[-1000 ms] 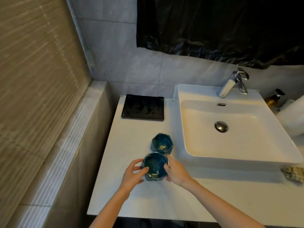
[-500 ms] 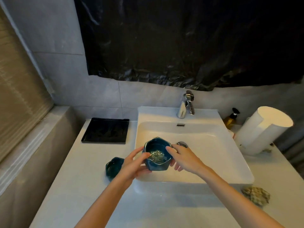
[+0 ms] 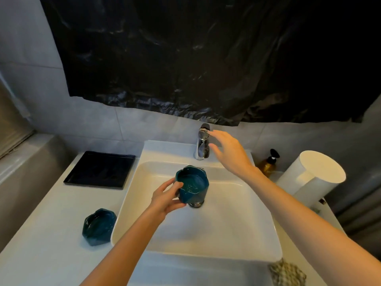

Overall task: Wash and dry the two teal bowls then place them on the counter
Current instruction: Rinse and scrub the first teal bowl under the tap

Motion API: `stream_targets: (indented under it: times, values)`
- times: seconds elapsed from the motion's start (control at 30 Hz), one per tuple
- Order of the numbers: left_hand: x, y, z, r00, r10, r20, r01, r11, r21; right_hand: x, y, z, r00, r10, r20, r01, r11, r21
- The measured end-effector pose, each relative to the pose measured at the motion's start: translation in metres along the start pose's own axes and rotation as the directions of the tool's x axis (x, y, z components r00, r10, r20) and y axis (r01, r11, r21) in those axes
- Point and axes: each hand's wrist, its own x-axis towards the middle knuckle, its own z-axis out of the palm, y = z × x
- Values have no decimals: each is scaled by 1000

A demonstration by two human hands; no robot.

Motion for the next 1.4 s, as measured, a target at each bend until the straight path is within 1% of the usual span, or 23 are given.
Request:
stream_targets:
  times: [0.1, 0.2, 0.27, 0.4, 0.47, 0.63, 0.73, 0.83, 0.93, 0.97, 1.0, 1.03, 1.07, 1.1, 1.13, 1.17, 1.2, 1.23, 1.27, 1.3, 1.33, 1.37, 1.4]
  values:
    - [18, 6, 7, 1000, 6, 12, -6, 1000, -3, 31, -1, 10, 996, -64, 64, 74, 982, -173]
    - [34, 10, 13, 1000, 10, 20, -9, 1000, -11, 51, -4, 20, 981, -91, 171, 151, 911, -383]
    - [44, 11, 15, 1000, 3, 24, -3, 1000, -15, 55, -3, 25, 974, -85, 212, 175, 875, -452]
    - [56, 16, 16, 999, 18, 38, -19, 1000, 25, 51, 1, 28, 958, -134, 253, 250, 825, -507]
    - [60, 19, 18, 998, 28, 49, -31, 998, 56, 50, 0, 29, 958, -153, 241, 259, 820, -511]
    - [63, 22, 20, 997, 26, 76, -31, 998, 63, 53, 0, 30, 966, -194, 168, 255, 811, -526]
    - [64, 23, 19, 995, 30, 90, -37, 996, 87, 57, -1, 28, 967, -191, 170, 251, 826, -504]
    - [65, 24, 20, 994, 30, 101, -40, 994, 101, 61, -1, 27, 973, -149, 175, 217, 848, -483]
    - [67, 26, 21, 994, 37, 106, -49, 992, 114, 63, -2, 23, 974, -112, 198, 198, 845, -496]
    - [67, 26, 21, 993, 38, 109, -50, 992, 112, 62, -1, 23, 974, -102, 202, 188, 864, -468]
    - [67, 26, 21, 993, 40, 110, -53, 992, 112, 59, 1, 24, 978, -90, 186, 158, 905, -396]
    - [68, 27, 21, 993, 43, 110, -56, 992, 117, 54, 3, 25, 988, -66, 141, 104, 954, -282]
    - [69, 27, 21, 993, 47, 105, -60, 991, 122, 45, 8, 30, 998, -24, 62, 32, 991, -133]
    - [70, 27, 20, 994, 50, 98, -63, 990, 127, 32, 14, 35, 998, 44, -37, -43, 999, 20]
    - [71, 27, 18, 994, 52, 95, -64, 989, 136, 18, 21, 43, 982, 144, -121, -126, 981, 149]
    - [72, 27, 17, 994, 50, 97, -63, 987, 145, 2, 28, 51, 953, 266, -143, -224, 940, 258]
    - [73, 27, 15, 994, 40, 106, -56, 987, 152, -13, 33, 59, 924, 377, -69, -332, 876, 350]
    - [74, 26, 14, 993, 22, 118, -40, 987, 158, -24, 35, 66, 890, 445, 97, -442, 793, 418]
    - [74, 25, 13, 991, -3, 133, -19, 986, 166, -32, 34, 72, 841, 454, 293, -541, 699, 468]
    - [74, 25, 13, 988, -31, 149, 5, 985, 174, -36, 31, 76, 785, 430, 446, -618, 599, 509]
    - [75, 24, 13, 985, -59, 164, 29, 983, 179, -36, 28, 78, 746, 401, 532, -664, 511, 546]
    - [76, 23, 14, 980, -85, 179, 53, 983, 176, -35, 27, 79, 734, 387, 558, -678, 458, 574]
    - [77, 22, 16, 974, -113, 195, 79, 982, 171, -34, 26, 78, 736, 388, 554, -677, 439, 591]
